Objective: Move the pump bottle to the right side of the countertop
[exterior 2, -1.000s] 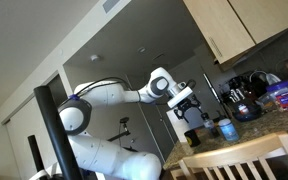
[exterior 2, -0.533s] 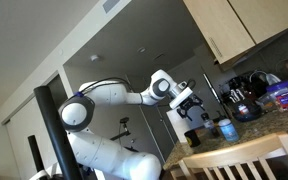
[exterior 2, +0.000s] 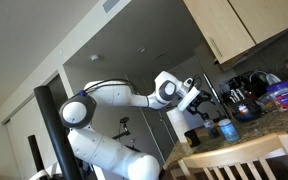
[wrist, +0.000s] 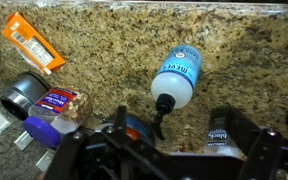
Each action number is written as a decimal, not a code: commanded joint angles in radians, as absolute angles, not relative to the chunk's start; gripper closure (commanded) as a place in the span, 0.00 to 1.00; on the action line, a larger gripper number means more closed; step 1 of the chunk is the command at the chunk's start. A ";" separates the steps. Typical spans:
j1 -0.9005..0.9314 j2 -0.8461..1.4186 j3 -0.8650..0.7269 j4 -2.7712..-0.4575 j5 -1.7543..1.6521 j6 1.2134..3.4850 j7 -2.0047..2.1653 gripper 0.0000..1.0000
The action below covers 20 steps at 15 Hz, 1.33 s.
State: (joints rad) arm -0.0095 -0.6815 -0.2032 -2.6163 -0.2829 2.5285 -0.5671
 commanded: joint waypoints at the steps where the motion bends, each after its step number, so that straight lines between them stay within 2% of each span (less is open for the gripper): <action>1: 0.041 -0.683 -0.188 -2.602 -0.251 2.480 -0.583 0.00; 3: 0.115 -0.635 -0.198 -2.564 -0.194 2.381 -0.645 0.00; 6: 0.120 -0.532 -0.139 -2.533 -0.197 2.404 -0.562 0.00; 12: -0.065 -0.404 0.024 -2.481 -0.447 2.614 -0.154 0.00; 16: -0.219 -0.400 0.140 -2.437 -0.717 2.611 0.153 0.00; 17: -0.136 -0.410 0.076 -2.461 -0.632 2.611 0.054 0.00; 20: -0.140 -0.411 0.082 -2.457 -0.646 2.610 0.079 0.00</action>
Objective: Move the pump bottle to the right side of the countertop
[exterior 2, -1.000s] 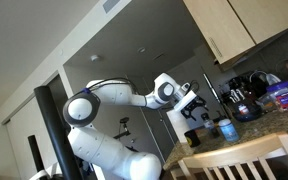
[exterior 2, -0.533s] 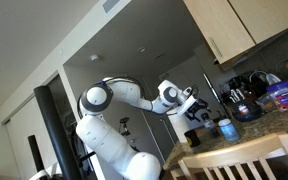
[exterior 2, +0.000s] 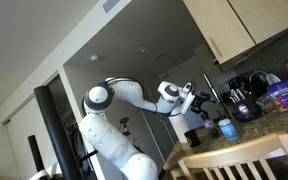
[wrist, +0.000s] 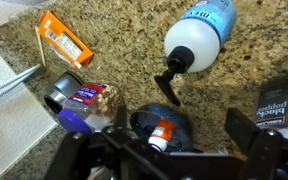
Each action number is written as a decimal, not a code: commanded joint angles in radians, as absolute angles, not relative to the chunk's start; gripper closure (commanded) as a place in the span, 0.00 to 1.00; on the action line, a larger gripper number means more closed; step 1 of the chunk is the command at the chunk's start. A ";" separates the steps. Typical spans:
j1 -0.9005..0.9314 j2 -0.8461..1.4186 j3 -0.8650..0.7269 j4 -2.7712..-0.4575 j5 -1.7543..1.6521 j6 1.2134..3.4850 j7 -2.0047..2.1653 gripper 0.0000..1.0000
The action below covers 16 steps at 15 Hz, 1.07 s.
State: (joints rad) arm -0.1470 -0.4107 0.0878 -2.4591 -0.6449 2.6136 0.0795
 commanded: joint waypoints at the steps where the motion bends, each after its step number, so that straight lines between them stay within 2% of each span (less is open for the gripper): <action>1: -0.140 -0.411 0.082 -2.457 -0.645 2.610 0.079 0.00; 9: -0.180 -0.322 0.011 -2.442 -0.586 2.425 0.117 0.00; 13: -0.169 -0.334 -0.001 -2.459 -0.591 2.450 0.110 0.00; 16: -0.126 -0.335 -0.038 -2.477 -0.474 2.562 0.030 0.00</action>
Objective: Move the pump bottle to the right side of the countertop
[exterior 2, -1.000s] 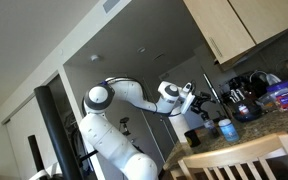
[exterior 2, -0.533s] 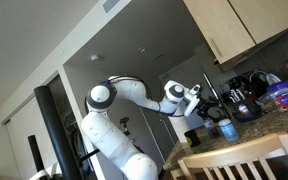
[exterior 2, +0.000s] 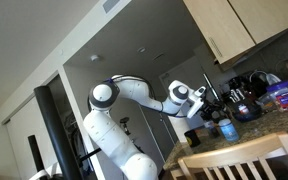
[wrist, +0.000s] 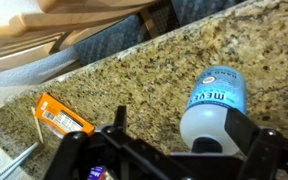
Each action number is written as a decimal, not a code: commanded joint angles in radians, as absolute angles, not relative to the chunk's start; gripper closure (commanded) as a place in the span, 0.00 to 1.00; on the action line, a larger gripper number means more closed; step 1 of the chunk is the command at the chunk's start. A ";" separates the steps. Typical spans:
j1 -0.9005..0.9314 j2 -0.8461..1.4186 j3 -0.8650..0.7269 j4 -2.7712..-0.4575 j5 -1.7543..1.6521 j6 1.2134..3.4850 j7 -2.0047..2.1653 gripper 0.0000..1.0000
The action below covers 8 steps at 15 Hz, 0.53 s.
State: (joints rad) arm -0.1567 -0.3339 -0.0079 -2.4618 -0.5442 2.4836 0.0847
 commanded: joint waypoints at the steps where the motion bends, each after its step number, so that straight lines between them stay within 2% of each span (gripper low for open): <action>1: -0.121 -0.333 -0.042 -2.481 -0.450 2.609 0.018 0.00; 3: -0.154 -0.326 -0.018 -2.478 -0.481 2.676 0.081 0.00; 4: -0.143 -0.334 -0.014 -2.465 -0.457 2.608 0.048 0.00; 8: -0.150 -0.333 -0.012 -2.466 -0.459 2.639 0.062 0.00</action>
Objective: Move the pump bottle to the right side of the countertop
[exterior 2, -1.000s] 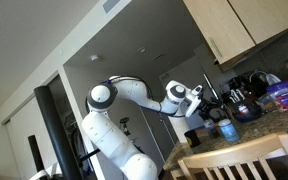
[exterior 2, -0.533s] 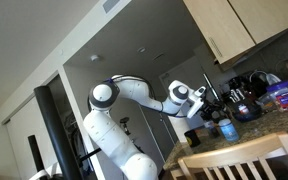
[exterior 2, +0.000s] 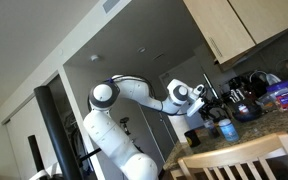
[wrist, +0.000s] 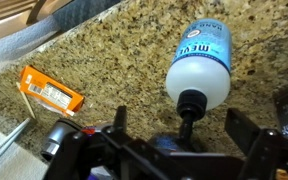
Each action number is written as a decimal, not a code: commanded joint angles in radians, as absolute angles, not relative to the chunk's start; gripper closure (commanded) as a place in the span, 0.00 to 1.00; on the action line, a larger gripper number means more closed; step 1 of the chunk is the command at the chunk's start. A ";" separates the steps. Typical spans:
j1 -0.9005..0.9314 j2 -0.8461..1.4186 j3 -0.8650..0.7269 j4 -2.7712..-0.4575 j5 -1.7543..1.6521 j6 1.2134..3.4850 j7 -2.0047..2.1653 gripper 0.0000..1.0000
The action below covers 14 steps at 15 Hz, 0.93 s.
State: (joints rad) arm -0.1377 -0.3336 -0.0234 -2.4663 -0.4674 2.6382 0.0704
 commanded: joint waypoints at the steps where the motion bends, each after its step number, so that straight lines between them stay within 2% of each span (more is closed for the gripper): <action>1: -0.165 -0.332 -0.003 -2.464 -0.481 2.654 0.094 0.00; 8: -0.177 -0.336 0.009 -2.457 -0.499 2.639 0.157 0.00; 14: -0.290 -0.326 0.077 -2.446 -0.668 2.793 0.432 0.00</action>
State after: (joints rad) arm -0.2039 -0.3355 0.0203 -2.4557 -0.5794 2.7276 0.3107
